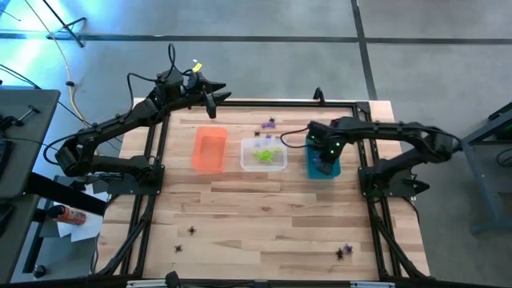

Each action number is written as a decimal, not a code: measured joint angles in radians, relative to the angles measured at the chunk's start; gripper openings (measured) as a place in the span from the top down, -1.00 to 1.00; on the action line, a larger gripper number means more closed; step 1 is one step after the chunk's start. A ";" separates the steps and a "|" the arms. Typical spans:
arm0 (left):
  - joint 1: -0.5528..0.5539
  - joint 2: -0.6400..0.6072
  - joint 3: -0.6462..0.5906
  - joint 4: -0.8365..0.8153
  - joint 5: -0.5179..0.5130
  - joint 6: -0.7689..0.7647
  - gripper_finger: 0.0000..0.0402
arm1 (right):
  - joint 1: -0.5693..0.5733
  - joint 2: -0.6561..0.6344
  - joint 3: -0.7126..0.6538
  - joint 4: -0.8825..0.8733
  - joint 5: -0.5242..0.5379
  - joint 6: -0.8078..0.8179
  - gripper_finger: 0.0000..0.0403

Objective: Sort Halloween decoration
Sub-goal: Put the purple spider toy into the blue bin

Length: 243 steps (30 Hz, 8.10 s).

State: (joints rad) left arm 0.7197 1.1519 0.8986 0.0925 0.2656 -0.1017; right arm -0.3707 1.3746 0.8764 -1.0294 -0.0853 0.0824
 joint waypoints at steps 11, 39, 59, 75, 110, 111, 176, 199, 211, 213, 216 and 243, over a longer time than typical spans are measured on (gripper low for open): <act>0.000 0.000 0.000 0.000 -0.010 0.000 0.01 | -0.063 0.116 -0.008 0.088 0.000 -0.185 1.00; 0.000 0.000 0.000 -0.042 -0.011 0.061 0.01 | -0.109 0.226 -0.008 0.140 -0.023 -0.298 0.90; 0.021 -0.006 0.000 -0.039 -0.010 0.053 0.01 | -0.186 0.171 0.221 -0.082 -0.050 -0.291 -0.25; 0.047 -0.007 0.000 -0.043 -0.006 -0.054 0.01 | -0.265 0.575 0.771 0.219 -0.046 0.241 -0.19; 0.046 -0.008 0.000 -0.043 -0.006 -0.071 0.01 | -0.217 1.015 1.124 -0.075 0.036 0.224 0.71; 0.046 -0.008 0.000 -0.043 -0.006 -0.071 0.01 | -0.217 1.013 1.123 -0.087 0.036 0.199 0.82; 0.060 -0.047 0.006 0.115 -0.066 0.009 0.01 | -0.225 0.361 0.103 0.124 0.056 -0.528 1.00; 0.060 -0.047 0.007 0.106 -0.067 0.027 0.01 | -0.258 0.357 0.467 -0.102 -0.154 -0.420 -0.23; 0.060 -0.079 0.007 0.040 -0.067 0.036 0.01 | -0.210 0.302 0.584 -0.168 -0.322 -0.182 -0.24; 0.060 -0.078 0.007 0.038 -0.066 0.007 0.01 | -0.155 0.241 0.516 -0.188 -0.326 -0.137 -0.24; 0.060 -0.078 0.007 0.039 -0.066 0.001 0.01 | -0.047 0.114 0.378 -0.183 -0.331 0.002 -0.24; 0.066 -0.077 0.007 0.039 -0.067 -0.072 0.01 | 0.990 -0.153 -0.450 0.754 -0.546 1.955 -0.24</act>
State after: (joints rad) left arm 0.7860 1.0752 0.9058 0.1314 0.1989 -0.1735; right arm 0.6189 1.2213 0.4269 -0.2751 -0.6317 2.0373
